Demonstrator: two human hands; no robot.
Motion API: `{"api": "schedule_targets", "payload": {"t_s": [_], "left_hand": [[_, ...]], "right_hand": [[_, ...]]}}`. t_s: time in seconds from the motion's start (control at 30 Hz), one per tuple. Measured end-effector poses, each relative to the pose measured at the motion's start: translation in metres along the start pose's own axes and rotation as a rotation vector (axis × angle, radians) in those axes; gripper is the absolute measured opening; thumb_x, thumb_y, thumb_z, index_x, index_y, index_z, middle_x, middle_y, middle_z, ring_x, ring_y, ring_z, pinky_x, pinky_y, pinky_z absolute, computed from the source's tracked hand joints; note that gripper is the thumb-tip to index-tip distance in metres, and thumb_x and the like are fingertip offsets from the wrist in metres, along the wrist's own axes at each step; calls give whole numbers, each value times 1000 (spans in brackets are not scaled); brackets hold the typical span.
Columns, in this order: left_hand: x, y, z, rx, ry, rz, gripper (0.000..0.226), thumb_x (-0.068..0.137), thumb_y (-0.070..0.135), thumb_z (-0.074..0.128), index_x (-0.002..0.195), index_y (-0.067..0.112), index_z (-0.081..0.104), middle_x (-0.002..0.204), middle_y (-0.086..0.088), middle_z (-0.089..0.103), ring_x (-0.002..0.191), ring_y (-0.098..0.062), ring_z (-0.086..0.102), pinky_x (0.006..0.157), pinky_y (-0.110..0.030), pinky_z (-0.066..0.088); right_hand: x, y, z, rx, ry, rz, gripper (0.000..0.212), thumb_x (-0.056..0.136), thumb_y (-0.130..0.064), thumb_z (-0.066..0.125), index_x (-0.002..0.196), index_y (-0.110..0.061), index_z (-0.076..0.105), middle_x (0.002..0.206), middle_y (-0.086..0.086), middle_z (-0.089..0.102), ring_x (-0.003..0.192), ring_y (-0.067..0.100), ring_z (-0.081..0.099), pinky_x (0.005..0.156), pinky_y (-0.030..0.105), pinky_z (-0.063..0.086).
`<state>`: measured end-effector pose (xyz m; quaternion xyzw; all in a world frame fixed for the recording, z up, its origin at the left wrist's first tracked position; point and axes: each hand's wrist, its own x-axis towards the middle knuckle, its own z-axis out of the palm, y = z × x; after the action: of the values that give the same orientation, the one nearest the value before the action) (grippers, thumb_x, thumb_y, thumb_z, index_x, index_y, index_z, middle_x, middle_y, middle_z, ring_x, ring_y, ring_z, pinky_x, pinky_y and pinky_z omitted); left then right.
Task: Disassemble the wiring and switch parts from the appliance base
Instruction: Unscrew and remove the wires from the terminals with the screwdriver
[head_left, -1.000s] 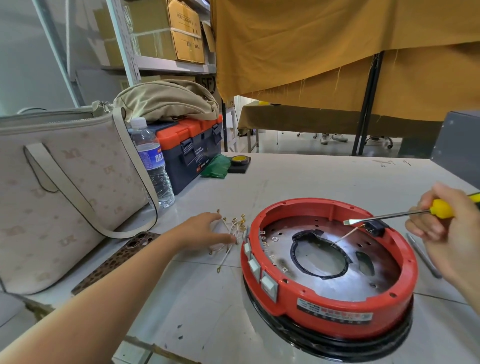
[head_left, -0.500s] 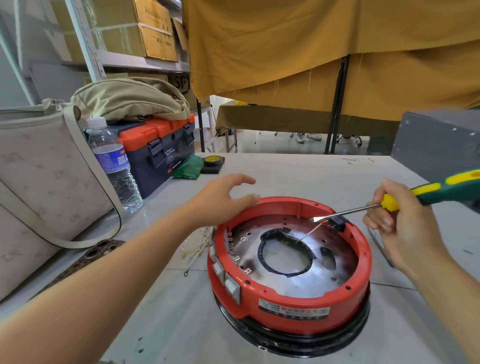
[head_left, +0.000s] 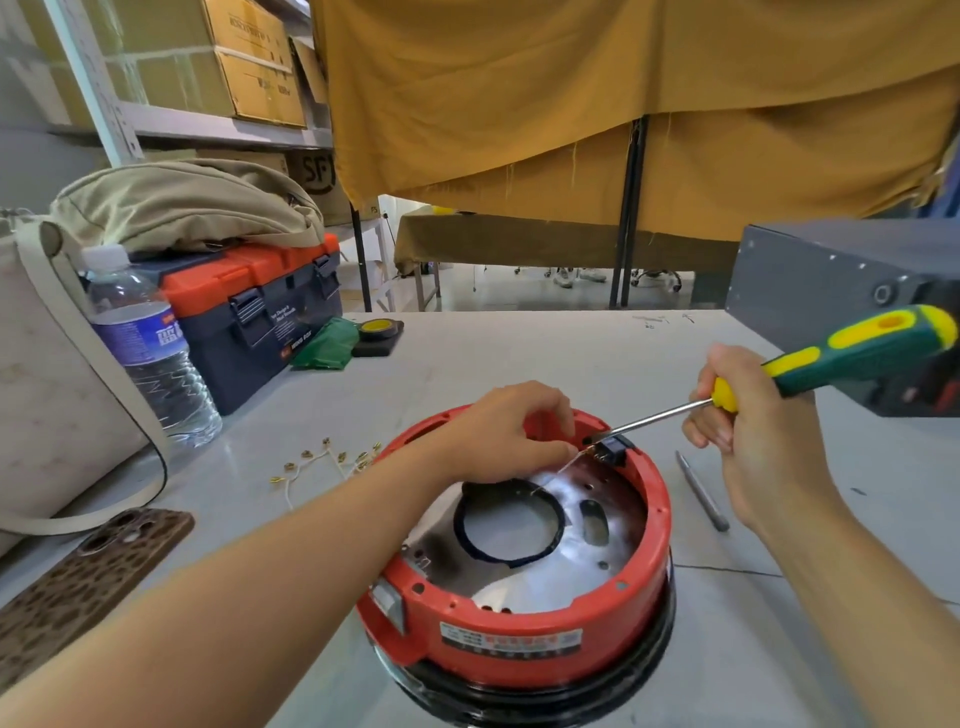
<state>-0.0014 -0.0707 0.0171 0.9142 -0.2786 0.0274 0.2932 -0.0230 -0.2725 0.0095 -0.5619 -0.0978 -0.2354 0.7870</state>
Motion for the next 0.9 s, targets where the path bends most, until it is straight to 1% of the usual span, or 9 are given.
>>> {"api": "schedule_targets", "payload": {"t_s": [0.03, 0.13, 0.17, 0.33, 0.47, 0.53, 0.6, 0.73, 0.9], "left_hand": [[0, -1, 1, -15, -3, 1, 6, 82, 28, 67, 87, 27, 63, 113, 2, 60, 110, -13, 53, 94, -31, 43], [-1, -3, 4, -14, -29, -12, 2, 83, 32, 67, 82, 30, 67, 128, 8, 50, 109, 2, 45, 87, -5, 30], [0, -3, 4, -14, -28, -15, 3, 83, 33, 67, 81, 31, 67, 129, 9, 48, 108, 3, 44, 84, -2, 27], [1, -1, 4, -47, -35, -52, 9, 83, 31, 68, 74, 32, 69, 130, 12, 46, 111, -2, 46, 83, -6, 31], [0, 0, 5, -41, -52, -56, 10, 83, 34, 68, 73, 34, 70, 130, 15, 44, 113, -2, 45, 89, -14, 33], [1, 1, 5, -31, -56, -50, 12, 83, 36, 68, 71, 38, 68, 130, 16, 44, 114, -2, 44, 92, -16, 33], [1, 1, 5, -25, -58, -44, 11, 83, 37, 67, 72, 40, 67, 130, 16, 44, 114, -2, 44, 96, -20, 36], [2, -1, 6, -12, -55, -40, 8, 83, 38, 67, 75, 40, 69, 129, 16, 44, 115, -2, 44, 95, -21, 35], [3, -2, 6, -3, -54, -29, 11, 83, 37, 67, 74, 44, 66, 129, 15, 44, 118, -4, 43, 100, -24, 35]], "right_hand": [[0, 0, 0, -4, -4, -5, 29, 79, -23, 53, 54, -12, 45, 37, -9, 33, 33, 9, 22, 39, 20, 29], [1, -2, -1, -15, 7, 0, 32, 79, -24, 54, 48, -17, 47, 39, -9, 31, 33, 9, 22, 39, 21, 29], [1, -4, -1, -20, 9, 3, 33, 79, -24, 54, 47, -18, 48, 40, -9, 31, 33, 10, 22, 39, 21, 30], [11, -19, 7, -93, -46, 9, 31, 78, -26, 55, 51, -12, 46, 41, -7, 35, 33, 9, 25, 38, 22, 28], [25, -35, 19, -216, -202, -30, 38, 81, -22, 57, 44, -21, 48, 48, -5, 41, 36, 9, 27, 40, 23, 23], [30, -38, 24, -280, -291, -57, 40, 84, -20, 56, 45, -21, 49, 51, 0, 41, 38, 10, 28, 40, 21, 23], [33, -38, 27, -357, -332, -81, 38, 82, -26, 56, 46, -19, 48, 53, 8, 37, 38, 10, 29, 39, 20, 25], [29, -27, 21, -404, -299, -89, 35, 78, -25, 53, 45, -17, 45, 45, -2, 33, 37, 9, 29, 40, 19, 26], [27, -23, 14, -326, -275, -107, 28, 73, -18, 50, 46, -14, 44, 49, -6, 35, 41, 9, 28, 41, 20, 24]]}}
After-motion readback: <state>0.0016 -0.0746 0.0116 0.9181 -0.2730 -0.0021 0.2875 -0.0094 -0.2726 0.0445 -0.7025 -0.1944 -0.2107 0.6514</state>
